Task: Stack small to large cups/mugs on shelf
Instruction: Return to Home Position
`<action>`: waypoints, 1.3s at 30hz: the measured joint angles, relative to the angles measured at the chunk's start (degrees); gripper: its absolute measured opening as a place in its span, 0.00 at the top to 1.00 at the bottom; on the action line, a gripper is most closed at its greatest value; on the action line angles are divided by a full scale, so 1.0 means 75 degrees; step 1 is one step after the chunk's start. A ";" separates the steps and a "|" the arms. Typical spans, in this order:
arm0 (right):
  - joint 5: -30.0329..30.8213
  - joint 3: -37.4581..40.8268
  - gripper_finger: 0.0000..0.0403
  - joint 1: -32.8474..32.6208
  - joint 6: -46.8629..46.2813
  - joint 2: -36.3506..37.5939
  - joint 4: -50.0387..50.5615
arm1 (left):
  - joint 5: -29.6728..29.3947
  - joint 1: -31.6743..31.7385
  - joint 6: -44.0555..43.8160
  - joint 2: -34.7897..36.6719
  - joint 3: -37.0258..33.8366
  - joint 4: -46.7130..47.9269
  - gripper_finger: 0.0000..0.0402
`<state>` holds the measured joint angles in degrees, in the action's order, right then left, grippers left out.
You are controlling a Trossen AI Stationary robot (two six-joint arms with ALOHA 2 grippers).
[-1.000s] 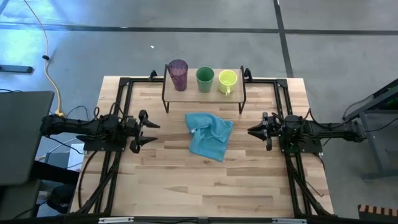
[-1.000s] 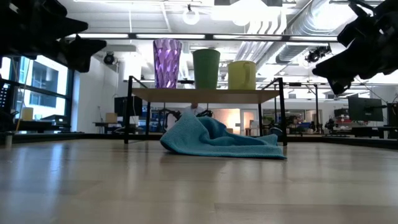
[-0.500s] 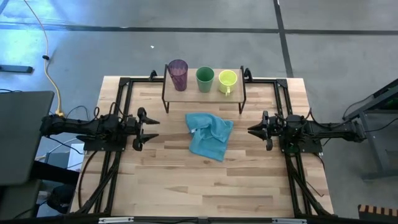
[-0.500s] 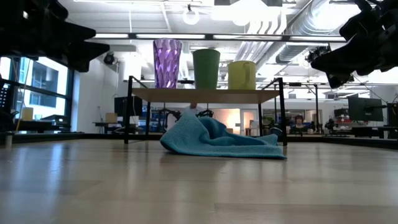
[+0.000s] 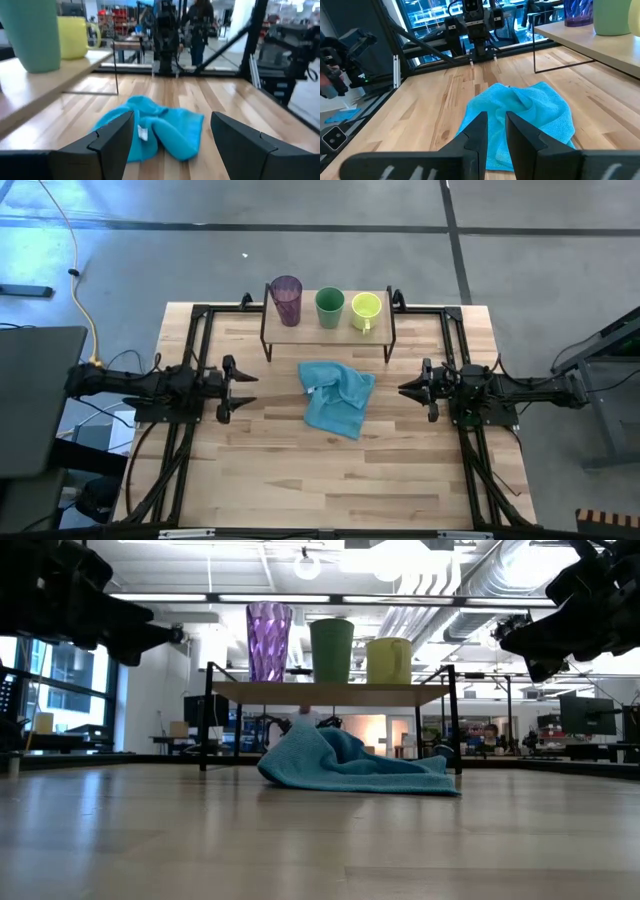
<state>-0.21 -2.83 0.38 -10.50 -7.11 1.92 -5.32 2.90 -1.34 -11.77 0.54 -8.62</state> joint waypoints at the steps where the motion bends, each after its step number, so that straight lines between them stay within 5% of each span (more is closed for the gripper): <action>1: 0.0000 0.0000 0.86 0.0000 0.0000 0.0000 0.0001 | -0.0037 -0.0070 0.0027 0.0000 0.0000 0.0097 0.36; 19: 0.0000 0.0000 0.86 0.0000 -0.0015 0.0000 -0.0027 | -0.1400 -0.1270 0.0514 0.0006 0.0000 -0.0049 0.36; 39: 0.0000 0.0000 0.86 -0.0003 0.0265 0.0003 -0.0174 | -0.0769 -0.1288 0.1725 0.0003 -0.0003 -0.1971 0.36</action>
<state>-0.21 -2.83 0.36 -8.51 -7.09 0.62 -11.09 -6.76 11.60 -11.75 0.51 -23.40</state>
